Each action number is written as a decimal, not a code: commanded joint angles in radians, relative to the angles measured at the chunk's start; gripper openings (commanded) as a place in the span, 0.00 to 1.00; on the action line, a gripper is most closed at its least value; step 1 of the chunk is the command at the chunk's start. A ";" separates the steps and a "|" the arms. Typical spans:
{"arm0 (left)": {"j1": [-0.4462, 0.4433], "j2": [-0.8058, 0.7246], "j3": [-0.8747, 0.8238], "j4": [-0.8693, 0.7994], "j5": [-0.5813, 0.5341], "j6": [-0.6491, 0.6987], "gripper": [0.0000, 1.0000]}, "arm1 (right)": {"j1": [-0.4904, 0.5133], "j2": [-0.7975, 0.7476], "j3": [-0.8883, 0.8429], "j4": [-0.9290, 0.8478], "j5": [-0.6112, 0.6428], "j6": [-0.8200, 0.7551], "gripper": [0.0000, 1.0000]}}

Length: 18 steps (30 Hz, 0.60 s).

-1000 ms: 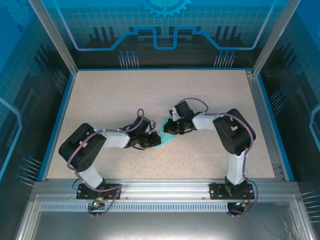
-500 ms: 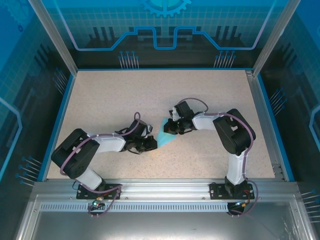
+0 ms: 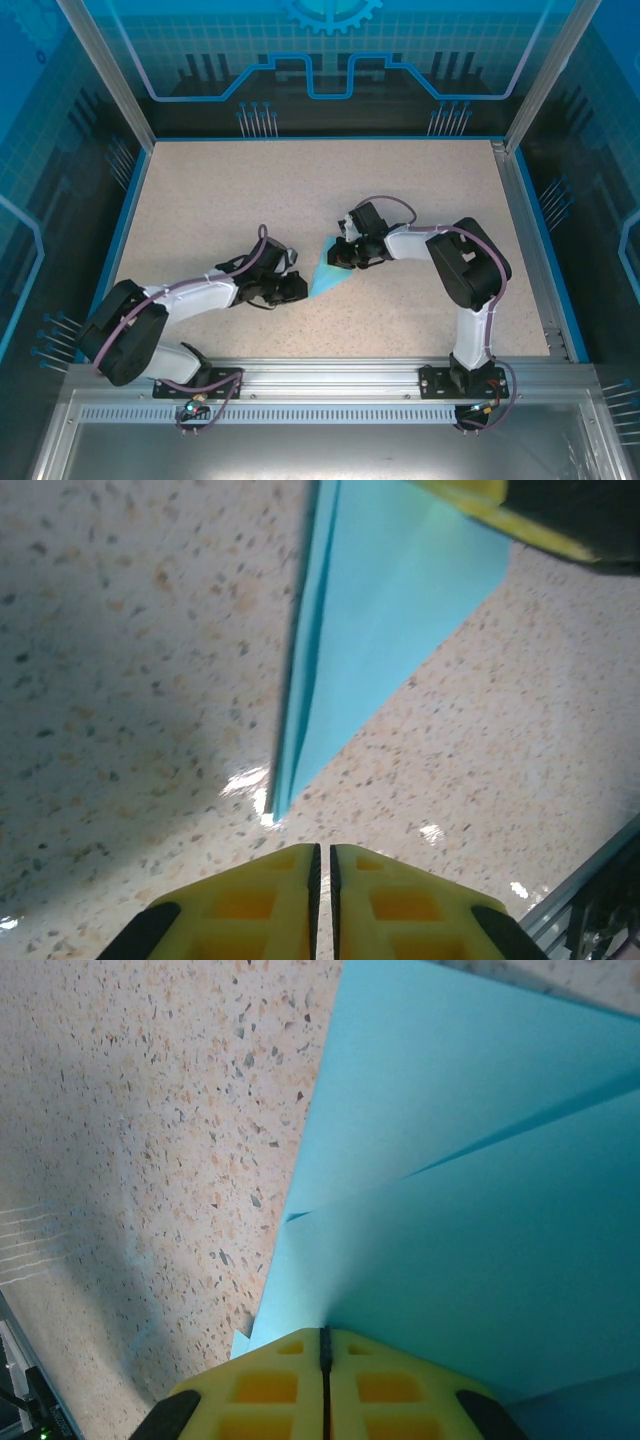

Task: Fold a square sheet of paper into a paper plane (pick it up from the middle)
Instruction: Fourth fold the wing at the center of the table.

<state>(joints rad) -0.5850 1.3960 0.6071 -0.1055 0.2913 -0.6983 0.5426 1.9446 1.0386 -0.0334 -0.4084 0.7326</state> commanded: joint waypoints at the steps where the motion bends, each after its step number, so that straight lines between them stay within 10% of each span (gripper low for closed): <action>1: 0.012 0.019 0.061 0.008 -0.003 0.006 0.15 | -0.024 0.027 -0.011 -0.102 0.069 -0.001 0.08; 18: 0.025 0.332 0.178 0.197 0.066 -0.034 0.13 | -0.032 0.010 0.006 -0.083 0.037 0.018 0.09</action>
<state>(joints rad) -0.5701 1.6966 0.7631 0.0616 0.3420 -0.7139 0.5331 1.9434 1.0401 -0.0383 -0.4133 0.7437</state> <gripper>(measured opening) 0.132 0.089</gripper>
